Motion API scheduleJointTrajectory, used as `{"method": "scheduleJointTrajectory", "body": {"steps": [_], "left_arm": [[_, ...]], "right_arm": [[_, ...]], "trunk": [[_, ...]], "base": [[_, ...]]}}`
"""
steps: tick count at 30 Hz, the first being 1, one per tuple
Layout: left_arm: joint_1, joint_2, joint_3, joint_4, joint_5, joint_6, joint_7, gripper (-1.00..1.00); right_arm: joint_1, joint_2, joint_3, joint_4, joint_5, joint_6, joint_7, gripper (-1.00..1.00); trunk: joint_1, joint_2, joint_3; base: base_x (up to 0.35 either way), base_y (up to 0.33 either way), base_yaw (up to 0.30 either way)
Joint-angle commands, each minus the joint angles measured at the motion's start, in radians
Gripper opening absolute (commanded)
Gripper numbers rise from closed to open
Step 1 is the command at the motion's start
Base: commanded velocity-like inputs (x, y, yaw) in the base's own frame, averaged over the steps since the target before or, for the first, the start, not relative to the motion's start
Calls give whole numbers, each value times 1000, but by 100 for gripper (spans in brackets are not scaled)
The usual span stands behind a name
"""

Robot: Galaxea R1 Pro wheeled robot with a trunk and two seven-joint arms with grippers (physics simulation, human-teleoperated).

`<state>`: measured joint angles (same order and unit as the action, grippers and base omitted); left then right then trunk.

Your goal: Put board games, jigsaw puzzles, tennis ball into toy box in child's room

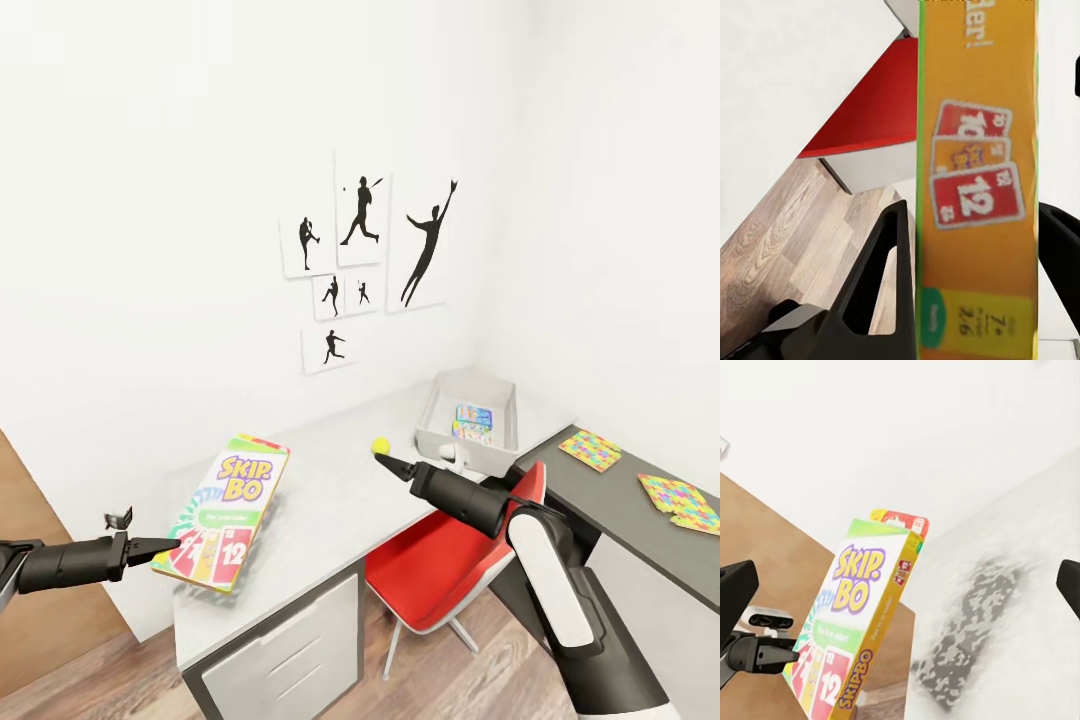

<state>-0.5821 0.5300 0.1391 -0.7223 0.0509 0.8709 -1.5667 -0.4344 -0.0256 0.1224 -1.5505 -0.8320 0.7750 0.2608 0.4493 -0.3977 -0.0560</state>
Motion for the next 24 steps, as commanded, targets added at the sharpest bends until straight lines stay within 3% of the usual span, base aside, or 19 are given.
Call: {"method": "scheduleJointTrajectory", "body": {"steps": [1, 11, 18, 21, 24], "left_arm": [[-1, 0, 0, 0, 0, 10, -4, -100], [-1, -1, 0, 0, 0, 6, -4, -100], [-1, -1, 0, 0, 0, 5, -4, -100], [-1, -1, 0, 0, 0, 5, -4, -100], [-1, -1, -1, 0, 0, 5, -4, -100]], "right_arm": [[-1, 0, 0, 0, 2, 3, 3, 100], [-1, -2, -30, 2, 3, -6, 2, 100], [24, -5, -120, 3, 3, 6, 8, 100], [28, -11, -157, 3, 2, 6, 43, 100], [29, -12, -168, 3, 2, 6, 67, 100]], "trunk": [[1, -2, -2], [1, -2, -2], [1, -2, -6], [1, -2, -8], [1, -2, -8]], "base": [[0, 0, 0], [0, -204, 0], [0, -302, -119], [0, -239, -135], [0, -70, -28]]}}
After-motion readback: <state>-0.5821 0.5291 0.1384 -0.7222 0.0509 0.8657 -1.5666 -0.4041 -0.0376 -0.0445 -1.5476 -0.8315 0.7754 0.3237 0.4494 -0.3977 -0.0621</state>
